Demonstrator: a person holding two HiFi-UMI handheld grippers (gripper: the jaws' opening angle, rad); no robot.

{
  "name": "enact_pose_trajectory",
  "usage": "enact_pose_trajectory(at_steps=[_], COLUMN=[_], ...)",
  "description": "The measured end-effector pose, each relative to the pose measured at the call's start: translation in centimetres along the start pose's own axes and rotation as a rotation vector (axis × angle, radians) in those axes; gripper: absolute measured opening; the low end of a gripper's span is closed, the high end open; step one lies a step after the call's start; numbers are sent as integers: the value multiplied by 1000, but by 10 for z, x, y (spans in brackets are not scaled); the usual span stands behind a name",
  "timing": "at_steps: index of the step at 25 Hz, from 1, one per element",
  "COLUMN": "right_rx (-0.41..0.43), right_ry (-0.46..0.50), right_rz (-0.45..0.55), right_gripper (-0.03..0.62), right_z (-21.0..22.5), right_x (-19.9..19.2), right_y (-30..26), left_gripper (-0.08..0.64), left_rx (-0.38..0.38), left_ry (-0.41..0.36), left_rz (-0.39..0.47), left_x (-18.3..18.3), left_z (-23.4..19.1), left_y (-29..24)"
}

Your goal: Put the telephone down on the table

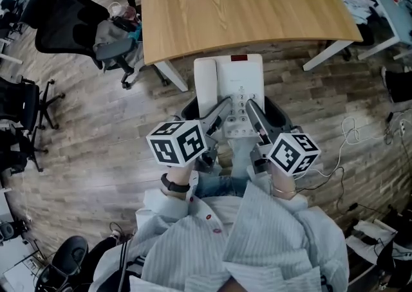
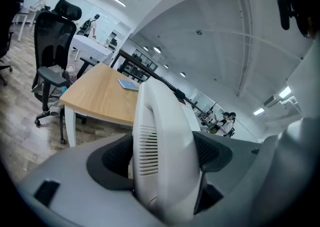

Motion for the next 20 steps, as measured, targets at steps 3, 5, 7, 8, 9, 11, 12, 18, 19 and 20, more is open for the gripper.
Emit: enact_pose_trajectory(at_steps=[3, 5, 7, 8, 9, 11, 12, 18, 19, 20], right_rx=[21, 33, 40, 43, 46, 51, 53, 82, 86, 92], right_ry=[-4, -9, -14, -15, -14, -5, 2, 33, 37, 40], right_rz=[-1, -8, -14, -15, -15, -8, -3, 0, -6, -14], right_gripper=[235, 235, 235, 235, 227, 227, 227, 227, 227, 227], right_z=[19, 38, 56, 63, 69, 79, 85, 116, 120, 125], right_x=[11, 33, 60, 72, 82, 100, 107, 140, 145, 149], right_y=[-9, -16, -23, -26, -28, -32, -33, -42, -44, -45], left_gripper=[376, 376, 376, 376, 376, 376, 376, 376, 376, 376], left_rx=[11, 21, 27, 29, 29, 32, 33, 28, 30, 34], left_ry=[-8, -8, -4, -3, -3, -7, -11, -11, -5, 2], left_rz=[12, 16, 16, 18, 21, 33, 41, 84, 89, 94], left_x=[5, 17, 32, 39, 45, 54, 58, 69, 70, 71], left_z=[3, 15, 29, 35, 40, 50, 55, 72, 73, 75], left_y=[-20, -44, -68, -78, -86, -100, -108, -145, -149, -154])
Point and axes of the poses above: the fingertips, and each gripper's own axes: y backward along the fingers, z to its right, x out of its top, the point moved 7 cm from there along y, backward along the fingers, and after that the axes turned 2 degrees about y, right-handed, at the moved point
